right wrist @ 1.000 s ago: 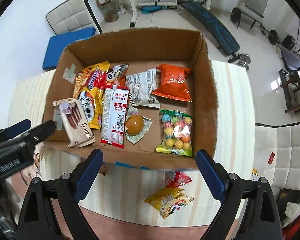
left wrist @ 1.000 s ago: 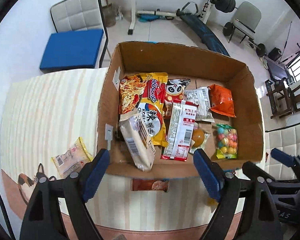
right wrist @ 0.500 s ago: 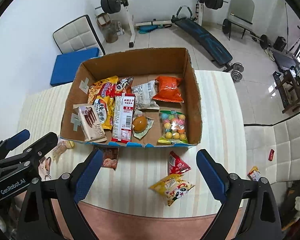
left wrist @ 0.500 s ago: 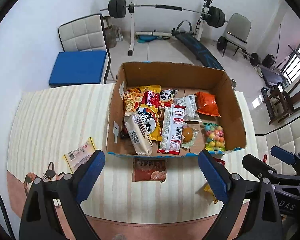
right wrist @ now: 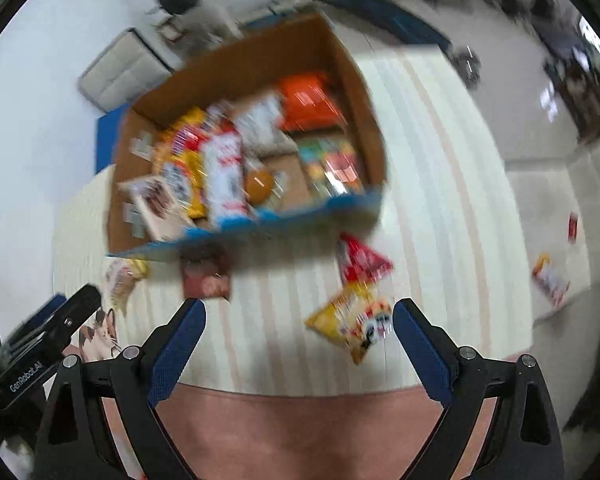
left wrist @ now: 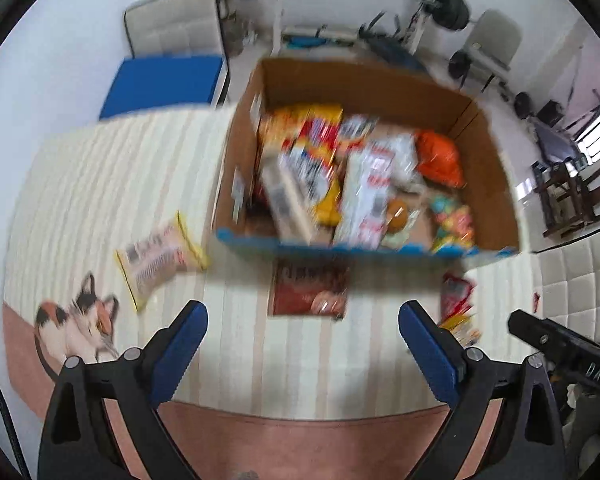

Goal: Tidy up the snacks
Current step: 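Grasp the white-yellow bread bag with left tool while right tool grasps yellow panda bag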

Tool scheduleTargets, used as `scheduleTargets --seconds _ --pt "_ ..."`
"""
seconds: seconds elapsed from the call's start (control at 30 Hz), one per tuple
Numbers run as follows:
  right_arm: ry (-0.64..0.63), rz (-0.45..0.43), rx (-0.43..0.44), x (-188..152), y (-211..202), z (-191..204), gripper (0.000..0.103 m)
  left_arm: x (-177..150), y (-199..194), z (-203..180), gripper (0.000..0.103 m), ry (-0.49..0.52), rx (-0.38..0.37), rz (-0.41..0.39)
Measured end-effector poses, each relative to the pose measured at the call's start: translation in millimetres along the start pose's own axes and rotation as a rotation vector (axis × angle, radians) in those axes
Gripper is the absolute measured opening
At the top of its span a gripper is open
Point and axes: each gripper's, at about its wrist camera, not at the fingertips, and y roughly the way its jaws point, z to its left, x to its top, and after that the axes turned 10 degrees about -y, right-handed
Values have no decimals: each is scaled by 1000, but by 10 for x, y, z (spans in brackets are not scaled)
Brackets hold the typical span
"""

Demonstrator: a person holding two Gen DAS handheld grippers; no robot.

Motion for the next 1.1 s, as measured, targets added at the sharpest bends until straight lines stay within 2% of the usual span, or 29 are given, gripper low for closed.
scheduleTargets --seconds 0.23,0.37,0.43,0.47,0.5,0.6,0.7,0.87,0.97,1.1 --pt "226 170 60 -167 865 -543 97 -255 575 208 98 -47 60 119" --pt "307 218 110 -244 1171 -655 96 -348 758 326 98 -75 85 161" --pt "313 223 105 -266 1255 -650 86 -362 802 402 98 -90 93 167" --pt "308 225 92 -265 1292 -640 72 -360 811 440 98 -97 98 166" --pt "307 222 91 -277 1302 -620 64 -353 814 483 98 -101 105 162" --pt "256 204 58 -308 1284 -492 59 -299 786 598 98 -87 123 145" --pt "185 210 32 -261 1257 -259 59 -222 740 707 98 -15 156 124" --pt "98 264 34 -451 1443 306 59 -3 765 903 98 194 235 107" --pt "88 290 39 -551 1587 607 59 173 863 1075 98 291 289 120" --pt "75 277 13 -532 1638 894 59 414 1069 1214 98 392 337 175"
